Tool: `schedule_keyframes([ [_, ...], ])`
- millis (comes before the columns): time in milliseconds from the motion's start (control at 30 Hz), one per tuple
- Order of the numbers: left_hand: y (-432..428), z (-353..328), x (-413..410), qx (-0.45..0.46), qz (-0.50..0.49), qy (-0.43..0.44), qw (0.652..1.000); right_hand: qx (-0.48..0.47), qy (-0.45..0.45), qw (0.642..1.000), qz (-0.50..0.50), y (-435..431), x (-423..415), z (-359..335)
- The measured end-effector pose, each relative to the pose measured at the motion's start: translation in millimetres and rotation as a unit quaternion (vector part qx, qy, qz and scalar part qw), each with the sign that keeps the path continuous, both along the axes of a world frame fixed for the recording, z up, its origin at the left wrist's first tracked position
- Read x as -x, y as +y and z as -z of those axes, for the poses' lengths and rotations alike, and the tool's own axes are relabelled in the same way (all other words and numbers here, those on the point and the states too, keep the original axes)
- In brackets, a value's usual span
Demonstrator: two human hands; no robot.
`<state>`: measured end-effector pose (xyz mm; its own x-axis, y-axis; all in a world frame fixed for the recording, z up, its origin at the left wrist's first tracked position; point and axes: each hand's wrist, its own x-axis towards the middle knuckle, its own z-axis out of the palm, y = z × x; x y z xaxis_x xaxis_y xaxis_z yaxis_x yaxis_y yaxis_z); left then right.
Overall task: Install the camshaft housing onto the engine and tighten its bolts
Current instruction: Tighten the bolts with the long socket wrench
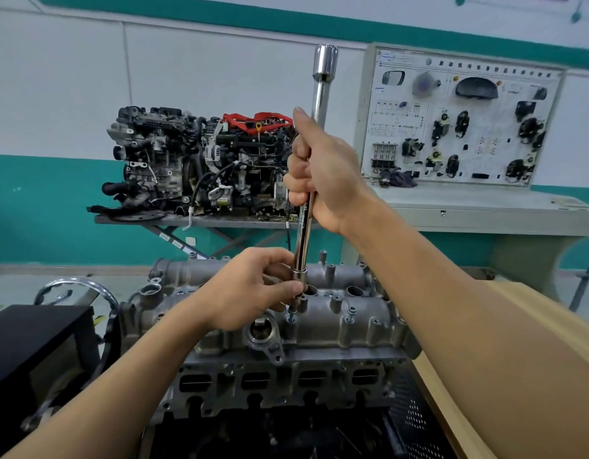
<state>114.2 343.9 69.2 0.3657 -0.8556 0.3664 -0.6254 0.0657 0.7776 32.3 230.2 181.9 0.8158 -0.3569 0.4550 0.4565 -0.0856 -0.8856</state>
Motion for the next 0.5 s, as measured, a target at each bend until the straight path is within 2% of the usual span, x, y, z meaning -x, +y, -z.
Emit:
schedule_keyframes([
  [500, 0.8, 5.8, -2.7, -0.001, 0.008, 0.011, 1.000, 0.009, 0.010, 1.000, 0.012, -2.5, -3.0, -0.7],
])
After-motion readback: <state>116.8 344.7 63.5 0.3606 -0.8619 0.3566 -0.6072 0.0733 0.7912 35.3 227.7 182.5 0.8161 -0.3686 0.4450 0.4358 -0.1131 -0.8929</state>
